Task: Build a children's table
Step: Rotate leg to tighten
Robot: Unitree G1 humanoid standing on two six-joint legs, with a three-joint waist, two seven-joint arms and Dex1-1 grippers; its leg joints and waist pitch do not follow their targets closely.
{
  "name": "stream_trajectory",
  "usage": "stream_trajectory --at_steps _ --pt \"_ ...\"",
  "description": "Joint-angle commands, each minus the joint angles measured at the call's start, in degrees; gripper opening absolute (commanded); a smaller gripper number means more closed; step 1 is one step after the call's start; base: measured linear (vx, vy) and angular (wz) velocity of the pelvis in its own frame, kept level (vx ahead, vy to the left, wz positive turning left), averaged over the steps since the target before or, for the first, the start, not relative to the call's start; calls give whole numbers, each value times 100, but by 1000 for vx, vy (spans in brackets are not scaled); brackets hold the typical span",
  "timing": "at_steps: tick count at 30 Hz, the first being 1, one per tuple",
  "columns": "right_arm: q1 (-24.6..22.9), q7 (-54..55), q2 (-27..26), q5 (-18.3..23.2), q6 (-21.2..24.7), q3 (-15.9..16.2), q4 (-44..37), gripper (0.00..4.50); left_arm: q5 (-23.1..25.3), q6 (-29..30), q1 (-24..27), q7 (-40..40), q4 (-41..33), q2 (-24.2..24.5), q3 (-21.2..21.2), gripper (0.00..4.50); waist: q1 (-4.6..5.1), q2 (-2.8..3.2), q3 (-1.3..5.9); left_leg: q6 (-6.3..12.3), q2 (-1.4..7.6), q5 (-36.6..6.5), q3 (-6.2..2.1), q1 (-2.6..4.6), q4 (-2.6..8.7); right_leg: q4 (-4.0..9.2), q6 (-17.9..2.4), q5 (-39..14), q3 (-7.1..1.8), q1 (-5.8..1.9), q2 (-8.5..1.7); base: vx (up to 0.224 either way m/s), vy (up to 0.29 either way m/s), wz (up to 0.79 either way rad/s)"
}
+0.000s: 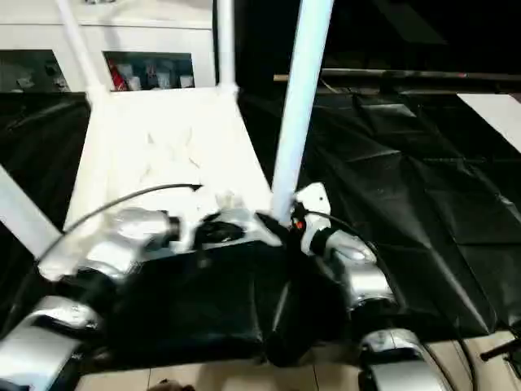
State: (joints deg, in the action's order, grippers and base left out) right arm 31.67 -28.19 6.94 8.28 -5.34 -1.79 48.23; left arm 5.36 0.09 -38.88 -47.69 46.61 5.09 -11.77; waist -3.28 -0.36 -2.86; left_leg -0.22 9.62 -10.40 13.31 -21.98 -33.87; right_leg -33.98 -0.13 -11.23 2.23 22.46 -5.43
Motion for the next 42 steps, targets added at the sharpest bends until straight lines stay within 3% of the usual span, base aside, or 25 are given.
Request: stream_trajectory --at_steps 1,4,6,7,8,9,12,15,20,23,28,32,38,42 --pt "-52 314 -232 -272 219 190 370 260 -147 35 -2 219 83 -441 -96 0 35 -36 293 -259 423 -2078 -307 210 516 515 -1027 -2109 -223 -46 -410 0 0 0" --pt "33 265 -376 -338 -28 262 362 260 -110 51 7 235 69 -600 -160 0 46 -13 320 -159 416 -1969 -308 155 520 473 -1109 -1634 -213 -93 -401 0 0 0" --pt "30 115 -356 -361 -171 332 296 329 -94 34 -4 192 78 -573 -162 0 91 -36 354 -55 406 -1710 -308 97 499 417 -1142 -1232 -206 -158 -402 0 0 0" --pt "32 -31 -334 -329 -216 341 263 329 -94 24 -11 149 83 -526 -153 0 107 -35 360 60 403 -1585 -310 77 488 411 -1176 -1111 -194 -167 -399 0 0 0" --pt "33 -37 -332 -330 -220 344 263 337 -93 23 -12 147 84 -523 -153 0 110 -42 368 113 393 -1527 -299 84 467 408 -1211 -1029 -194 -164 -395 0 0 0" --pt "62 -197 -246 -397 -381 436 239 349 -72 -22 -28 75 117 -421 -136 0 97 -25 394 277 399 -1191 -284 78 419 351 -1380 -514 -196 -176 -407 0 0 0" --pt "77 -608 -77 -449 -518 575 177 373 -97 -87 -26 -135 116 -276 -118 0 92 -24 406 491 401 -831 -258 83 373 282 -1579 106 -179 -181 -379 0 0 0" --pt "9 -1965 366 -338 -565 744 -24 373 -180 -225 15 -748 37 124 -167 0 66 -14 380 672 422 -905 -251 76 367 280 -1728 102 -158 -208 -376 0 0 0" --pt "-83 -2530 654 -202 -523 757 -233 373 -386 -169 233 -1616 -585 602 -251 0 35 12 353 463 463 -1230 -233 112 400 295 -1739 -430 -151 -169 -351 0 0 0" --pt "-140 -2705 760 -115 -530 731 -347 373 -518 168 424 -2074 -1225 996 -290 0 -4 52 334 214 493 -1481 -234 151 445 308 -1695 -802 -163 -131 -347 0 0 0" --pt "-210 -2983 855 -2 -522 633 -470 373 -687 903 711 -2650 -2292 1643 -323 0 -36 61 332 10 475 -1513 -216 185 465 293 -1613 -847 -182 -101 -327 0 0 0" --pt "-259 -3058 899 44 -506 600 -547 376 -845 1286 768 -2661 -2812 1867 -186 44 -46 47 342 -14 456 -1404 -213 168 462 275 -1599 -736 -181 -119 -323 0 0 0" --pt "-315 -3153 957 55 -525 623 -624 376 -495 980 489 -1874 -2343 1761 -82 100 -27 8 353 185 412 -1178 -217 137 410 292 -1508 -664 -188 -141 -336 0 0 0" --pt "-328 -3176 967 56 -533 629 -654 376 -437 1338 506 -1557 -2408 1589 -173 131 -38 -3 371 274 422 -954 -220 130 386 266 -1565 -503 -183 -153 -346 0 0 0"
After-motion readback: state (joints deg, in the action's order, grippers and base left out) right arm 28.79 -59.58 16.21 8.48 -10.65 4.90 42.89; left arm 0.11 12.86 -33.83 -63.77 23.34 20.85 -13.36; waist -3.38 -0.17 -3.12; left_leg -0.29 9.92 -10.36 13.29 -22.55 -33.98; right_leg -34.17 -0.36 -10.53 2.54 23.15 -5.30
